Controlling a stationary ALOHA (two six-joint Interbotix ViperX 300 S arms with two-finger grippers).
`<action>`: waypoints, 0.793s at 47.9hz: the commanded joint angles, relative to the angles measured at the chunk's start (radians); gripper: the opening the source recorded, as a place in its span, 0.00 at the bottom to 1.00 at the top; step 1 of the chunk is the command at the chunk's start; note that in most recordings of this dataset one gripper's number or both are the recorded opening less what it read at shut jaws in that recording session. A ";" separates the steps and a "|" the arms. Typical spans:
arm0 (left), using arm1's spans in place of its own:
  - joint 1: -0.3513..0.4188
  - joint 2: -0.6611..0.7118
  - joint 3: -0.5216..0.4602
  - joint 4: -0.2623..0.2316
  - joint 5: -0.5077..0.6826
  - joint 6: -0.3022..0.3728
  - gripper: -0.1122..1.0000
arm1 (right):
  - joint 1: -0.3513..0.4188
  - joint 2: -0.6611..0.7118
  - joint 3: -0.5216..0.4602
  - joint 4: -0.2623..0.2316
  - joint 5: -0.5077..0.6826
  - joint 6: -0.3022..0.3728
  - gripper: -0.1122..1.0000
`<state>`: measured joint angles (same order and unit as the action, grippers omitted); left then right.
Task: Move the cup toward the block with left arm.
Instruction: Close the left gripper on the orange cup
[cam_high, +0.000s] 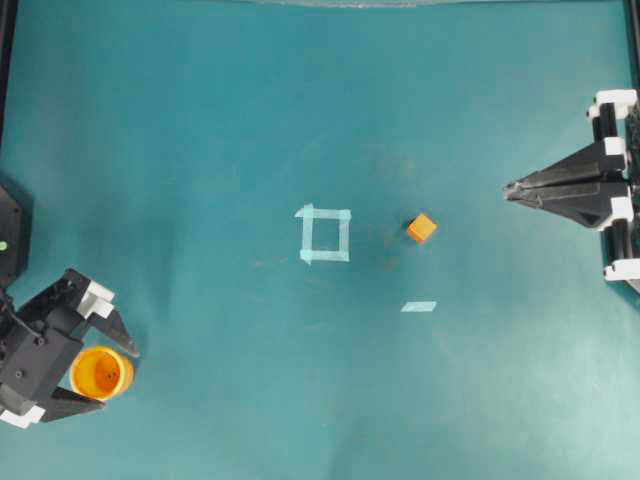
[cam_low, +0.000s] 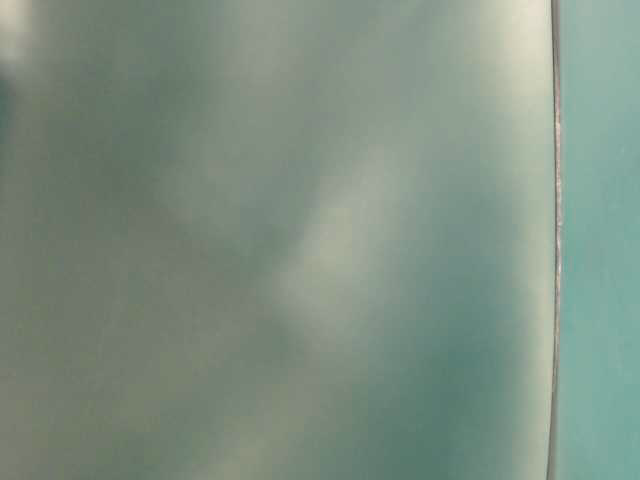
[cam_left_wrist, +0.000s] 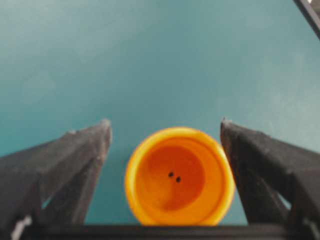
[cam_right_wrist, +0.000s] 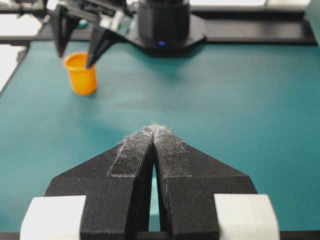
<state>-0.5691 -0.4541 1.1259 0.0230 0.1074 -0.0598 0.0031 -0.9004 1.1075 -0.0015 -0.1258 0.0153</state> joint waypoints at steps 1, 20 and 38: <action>-0.017 -0.008 -0.023 -0.003 -0.002 -0.009 0.89 | 0.002 0.002 -0.029 0.002 -0.003 0.002 0.10; -0.040 -0.008 0.003 -0.003 0.031 -0.060 0.89 | 0.002 0.002 -0.029 0.002 -0.003 0.002 0.10; -0.040 -0.008 0.038 -0.003 0.008 -0.060 0.89 | 0.002 0.002 -0.032 0.002 -0.003 0.002 0.10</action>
<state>-0.6059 -0.4556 1.1674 0.0199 0.1273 -0.1212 0.0031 -0.9004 1.1075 -0.0015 -0.1243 0.0153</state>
